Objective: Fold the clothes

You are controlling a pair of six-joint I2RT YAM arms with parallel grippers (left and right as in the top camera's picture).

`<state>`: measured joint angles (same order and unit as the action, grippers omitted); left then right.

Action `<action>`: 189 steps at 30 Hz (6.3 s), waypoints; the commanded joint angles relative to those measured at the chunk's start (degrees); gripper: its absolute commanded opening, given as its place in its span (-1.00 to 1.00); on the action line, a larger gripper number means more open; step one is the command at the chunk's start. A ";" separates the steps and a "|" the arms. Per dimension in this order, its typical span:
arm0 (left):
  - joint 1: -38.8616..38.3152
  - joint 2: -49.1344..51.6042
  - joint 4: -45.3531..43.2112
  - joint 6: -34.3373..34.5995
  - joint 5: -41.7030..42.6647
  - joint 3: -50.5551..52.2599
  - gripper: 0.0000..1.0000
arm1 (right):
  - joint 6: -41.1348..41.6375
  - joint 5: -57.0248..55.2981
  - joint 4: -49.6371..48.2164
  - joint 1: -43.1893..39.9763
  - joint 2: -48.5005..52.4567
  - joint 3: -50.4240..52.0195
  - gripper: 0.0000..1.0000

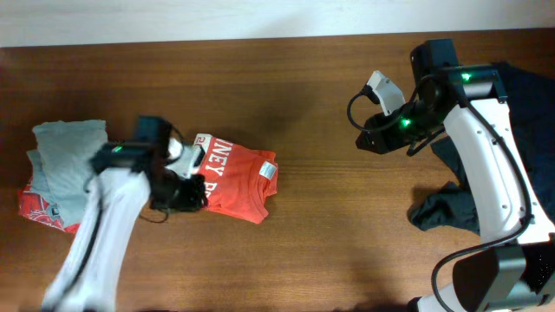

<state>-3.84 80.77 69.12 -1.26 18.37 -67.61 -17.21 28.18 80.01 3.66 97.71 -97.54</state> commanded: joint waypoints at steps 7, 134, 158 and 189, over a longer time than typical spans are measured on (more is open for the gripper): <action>-0.11 -14.27 -0.02 0.63 -1.70 -1.40 -0.35 | -0.76 -0.35 0.79 -0.33 0.15 -0.07 -0.40; 6.88 35.69 -6.84 -4.68 -9.66 -13.00 -0.12 | -0.74 -4.66 1.90 -0.31 0.15 -0.09 -0.25; 6.86 28.00 -11.69 1.68 -13.51 -14.60 0.49 | -0.76 -4.68 1.92 -0.31 0.15 -0.07 -0.24; 7.21 42.05 -3.91 -30.86 6.27 -16.65 0.98 | -0.79 -4.68 2.08 -0.31 0.15 -0.07 -0.24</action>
<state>3.09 120.55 65.19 -32.14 25.93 -83.85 -18.00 23.83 82.06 3.66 97.71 -97.54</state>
